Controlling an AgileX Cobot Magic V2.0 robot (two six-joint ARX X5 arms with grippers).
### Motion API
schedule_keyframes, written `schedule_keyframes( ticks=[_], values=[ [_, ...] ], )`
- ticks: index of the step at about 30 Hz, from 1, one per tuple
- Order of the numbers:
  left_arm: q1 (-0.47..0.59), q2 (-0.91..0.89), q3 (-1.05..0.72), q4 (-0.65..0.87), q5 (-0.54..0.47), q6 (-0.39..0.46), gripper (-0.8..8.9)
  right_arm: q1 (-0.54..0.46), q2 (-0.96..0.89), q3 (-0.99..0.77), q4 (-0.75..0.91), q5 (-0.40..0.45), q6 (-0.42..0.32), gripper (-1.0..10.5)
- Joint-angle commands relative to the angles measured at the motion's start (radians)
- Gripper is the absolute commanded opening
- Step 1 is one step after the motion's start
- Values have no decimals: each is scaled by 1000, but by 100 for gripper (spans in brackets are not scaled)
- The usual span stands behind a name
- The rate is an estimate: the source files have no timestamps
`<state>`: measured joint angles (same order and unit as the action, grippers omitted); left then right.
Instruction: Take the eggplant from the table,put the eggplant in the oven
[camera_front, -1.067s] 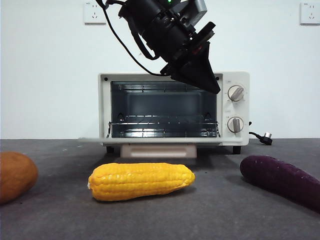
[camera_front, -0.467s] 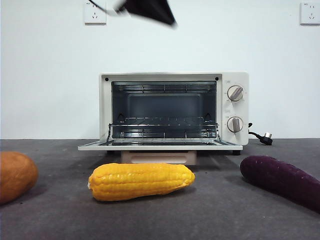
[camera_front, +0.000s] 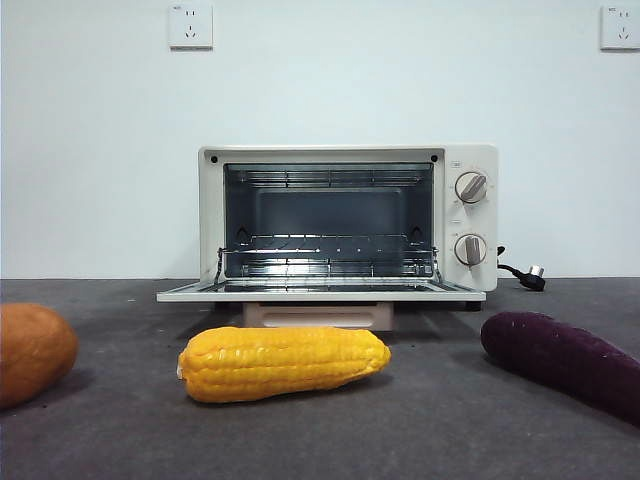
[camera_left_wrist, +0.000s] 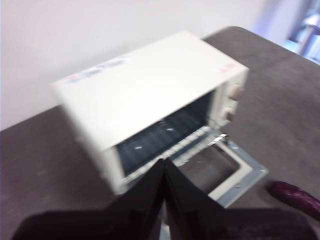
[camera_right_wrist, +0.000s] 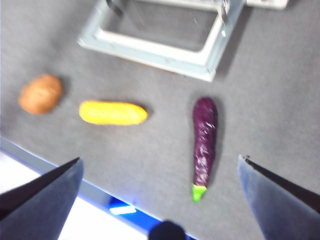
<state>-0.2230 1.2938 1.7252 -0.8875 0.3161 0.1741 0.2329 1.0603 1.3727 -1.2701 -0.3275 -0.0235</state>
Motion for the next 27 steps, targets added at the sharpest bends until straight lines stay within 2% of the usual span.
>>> schedule_keyframes(
  ticks=[1,10,15,23,27],
  values=[
    [55,-64,-9,-33,11,37,-6,32,26,-14,-11,24,-8,535],
    [121,-291,-108,-61,23,34,-6,69,70,-192,57,26,-7,535],
    [124,-430,-267,-52,0,2,-6,69,70,-309,119,27,-2,535],
    [138,-643,-525,-63,-15,-45,-6,69,71,-511,279,30,55,533],
    [138,-739,-619,-70,-14,-55,-6,69,80,-601,354,60,79,532]
  ],
)
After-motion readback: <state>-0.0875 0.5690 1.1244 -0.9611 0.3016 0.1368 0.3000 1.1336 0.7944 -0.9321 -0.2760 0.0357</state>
